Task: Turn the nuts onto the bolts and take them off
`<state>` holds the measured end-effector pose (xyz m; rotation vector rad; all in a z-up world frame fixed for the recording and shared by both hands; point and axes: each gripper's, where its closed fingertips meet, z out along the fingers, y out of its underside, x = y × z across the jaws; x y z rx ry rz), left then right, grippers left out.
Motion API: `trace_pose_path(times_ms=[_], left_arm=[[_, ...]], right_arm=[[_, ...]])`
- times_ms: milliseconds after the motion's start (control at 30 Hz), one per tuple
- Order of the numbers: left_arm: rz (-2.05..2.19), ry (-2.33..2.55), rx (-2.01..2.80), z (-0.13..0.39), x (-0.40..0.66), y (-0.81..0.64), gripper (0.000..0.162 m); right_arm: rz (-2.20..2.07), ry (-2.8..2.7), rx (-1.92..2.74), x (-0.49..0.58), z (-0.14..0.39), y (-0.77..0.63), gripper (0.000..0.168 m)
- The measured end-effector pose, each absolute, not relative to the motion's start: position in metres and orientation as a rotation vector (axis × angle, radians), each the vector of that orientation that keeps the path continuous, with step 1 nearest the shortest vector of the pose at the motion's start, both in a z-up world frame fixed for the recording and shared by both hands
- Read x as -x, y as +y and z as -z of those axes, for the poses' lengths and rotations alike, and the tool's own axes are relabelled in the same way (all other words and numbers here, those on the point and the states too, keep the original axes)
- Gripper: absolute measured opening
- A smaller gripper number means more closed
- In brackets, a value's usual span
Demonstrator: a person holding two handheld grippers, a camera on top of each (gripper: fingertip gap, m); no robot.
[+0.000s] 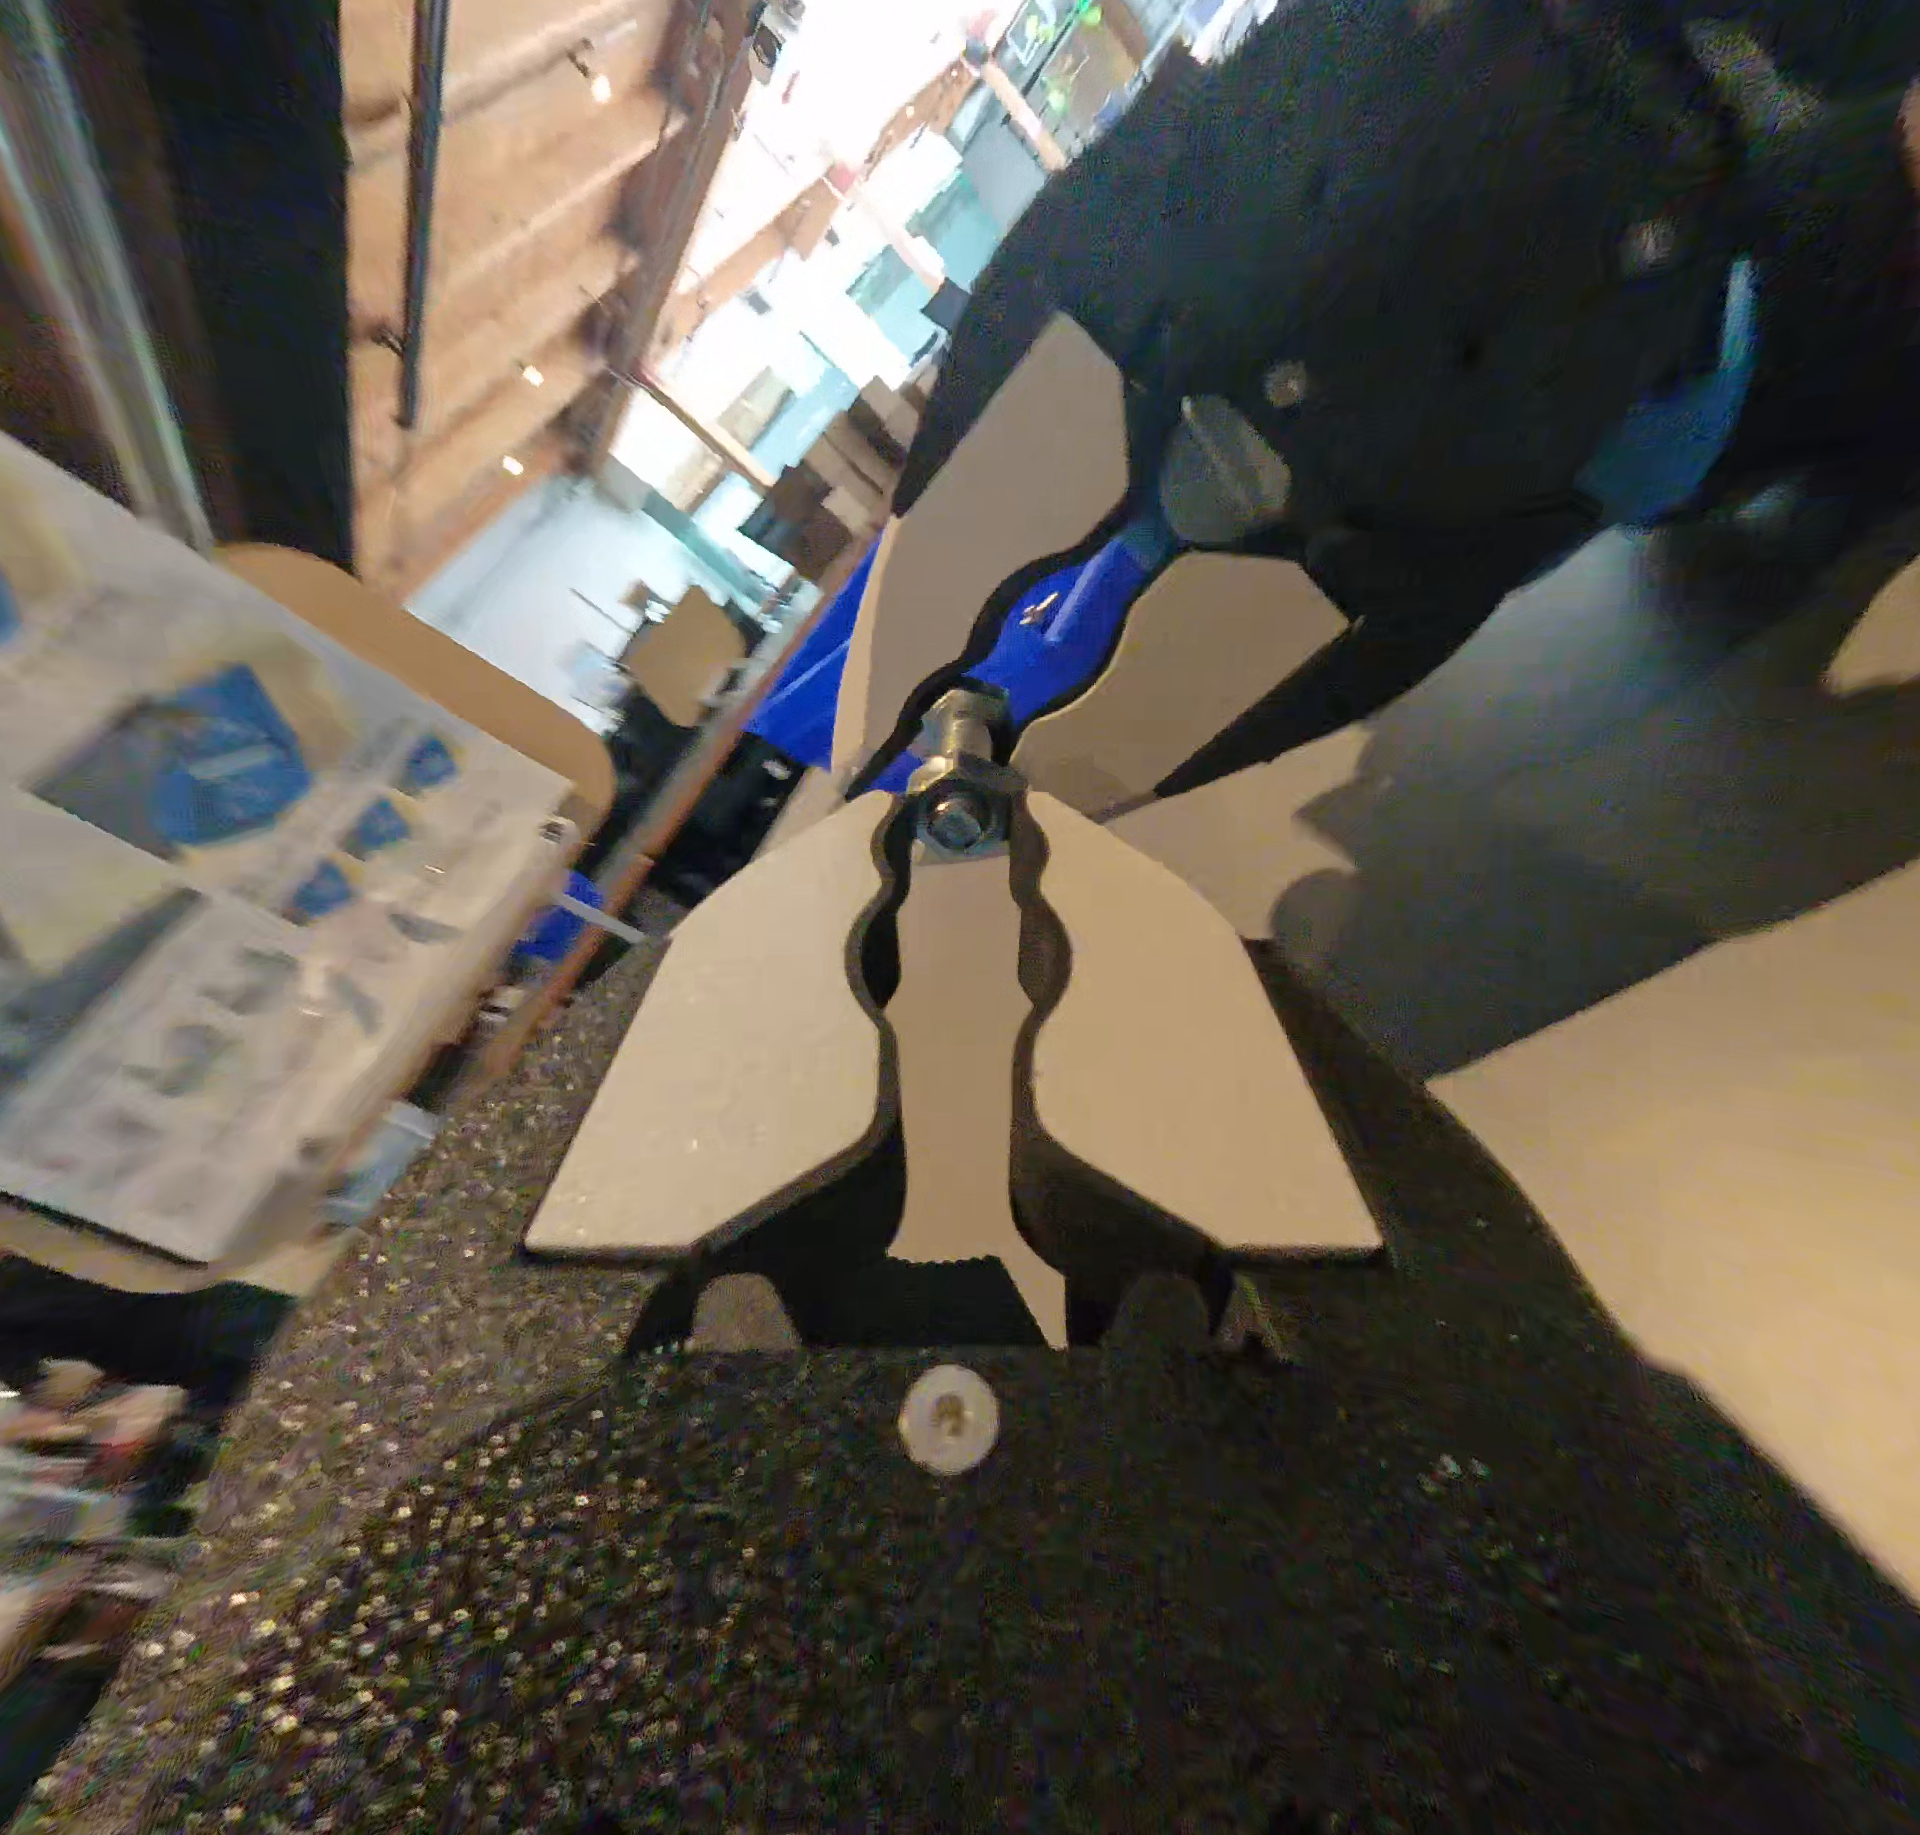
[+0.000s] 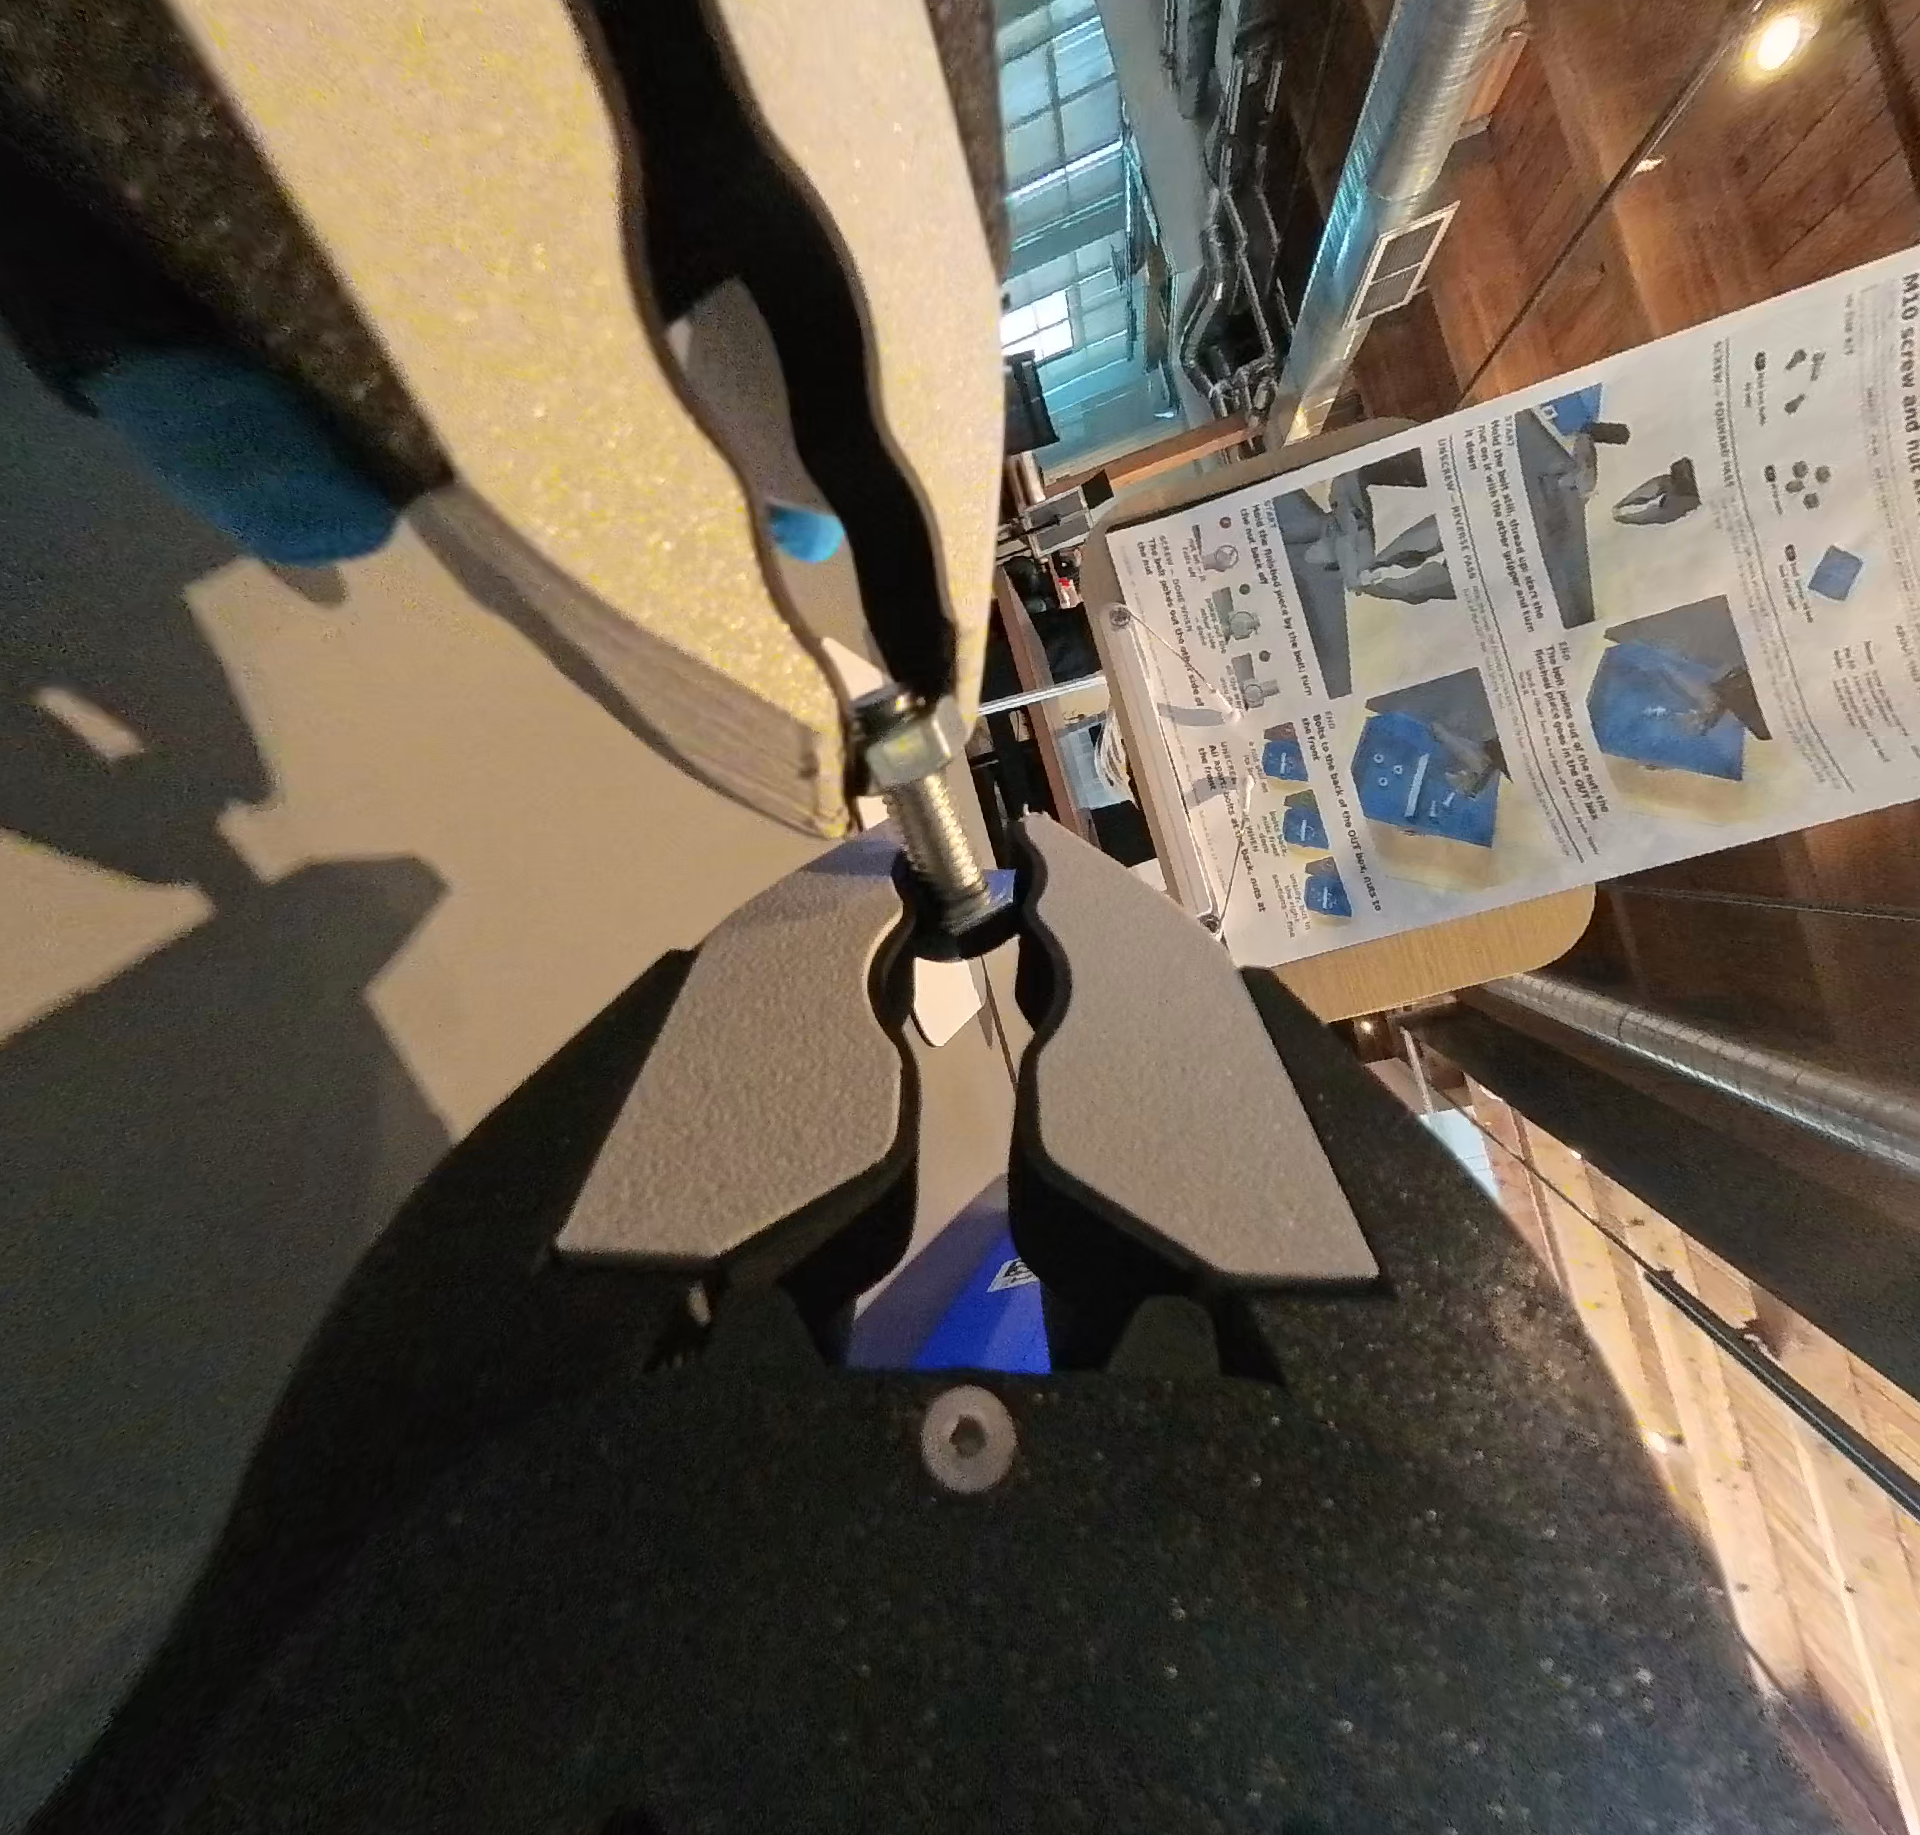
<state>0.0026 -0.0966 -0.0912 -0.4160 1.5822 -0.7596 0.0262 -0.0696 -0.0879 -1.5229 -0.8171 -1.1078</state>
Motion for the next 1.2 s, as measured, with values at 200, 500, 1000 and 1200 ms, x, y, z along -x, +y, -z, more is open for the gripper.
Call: trace_pose_path(times_ms=[200,500,1000,1200], left_arm=[[0.654,1.538,0.342,0.086,-0.002,-0.095,0.030],[1.249,1.625,0.709,0.088,0.001,-0.102,0.030],[0.502,1.517,0.242,0.088,-0.001,-0.095,0.020],[0.985,1.491,0.410,0.067,0.011,-0.102,0.027]], right_arm=[[1.106,-0.806,1.524,-0.028,0.087,-0.070,0.014],[1.102,-0.807,1.525,-0.027,0.087,-0.070,0.013],[1.112,-0.819,1.522,-0.027,0.087,-0.069,0.013],[1.099,-0.801,1.522,-0.028,0.085,-0.070,0.013]])
